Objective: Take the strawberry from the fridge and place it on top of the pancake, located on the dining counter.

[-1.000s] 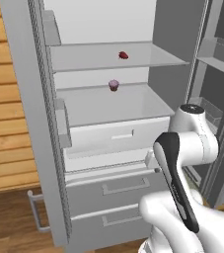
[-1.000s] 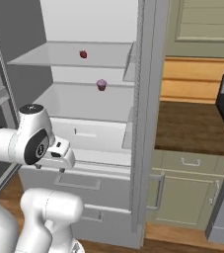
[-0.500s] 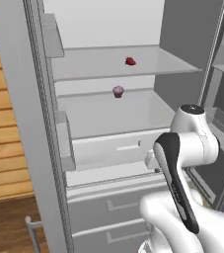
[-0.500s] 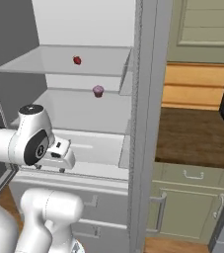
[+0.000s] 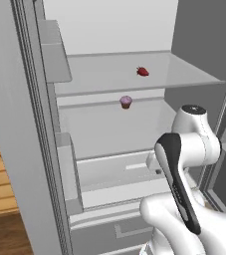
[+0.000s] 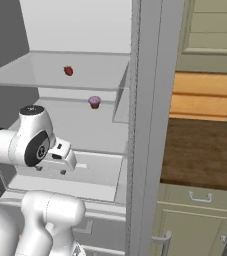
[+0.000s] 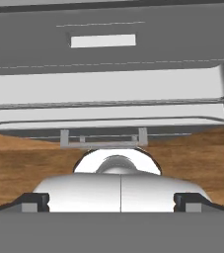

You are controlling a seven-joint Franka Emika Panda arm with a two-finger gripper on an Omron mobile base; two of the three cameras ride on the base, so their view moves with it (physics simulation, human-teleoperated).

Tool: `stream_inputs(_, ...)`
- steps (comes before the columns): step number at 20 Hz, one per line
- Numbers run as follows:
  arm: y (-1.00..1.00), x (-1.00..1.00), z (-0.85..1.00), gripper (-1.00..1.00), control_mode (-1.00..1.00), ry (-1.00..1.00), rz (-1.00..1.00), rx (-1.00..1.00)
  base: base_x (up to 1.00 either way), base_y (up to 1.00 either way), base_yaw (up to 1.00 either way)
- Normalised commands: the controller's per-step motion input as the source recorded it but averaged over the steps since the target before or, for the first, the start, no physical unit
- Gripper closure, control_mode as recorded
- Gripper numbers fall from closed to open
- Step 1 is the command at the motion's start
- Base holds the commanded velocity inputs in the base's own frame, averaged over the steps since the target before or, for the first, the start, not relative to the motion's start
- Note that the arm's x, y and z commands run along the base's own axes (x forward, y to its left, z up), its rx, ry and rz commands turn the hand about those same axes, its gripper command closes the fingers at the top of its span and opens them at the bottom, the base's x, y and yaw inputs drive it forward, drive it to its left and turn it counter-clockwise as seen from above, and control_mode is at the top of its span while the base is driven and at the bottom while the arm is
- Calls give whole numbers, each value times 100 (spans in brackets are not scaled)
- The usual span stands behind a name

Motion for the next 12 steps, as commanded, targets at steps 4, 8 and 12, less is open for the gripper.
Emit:
stream_inputs(4, 0, 0, 0, -100, 100, 0, 0, 0, 49, 7, 0)
stream_inputs(8, 0, 0, 0, -100, 100, 0, 0, 0, 49, 9, 0)
stream_inputs(12, 0, 0, 0, -100, 100, 0, 0, 0, 31, 6, 0)
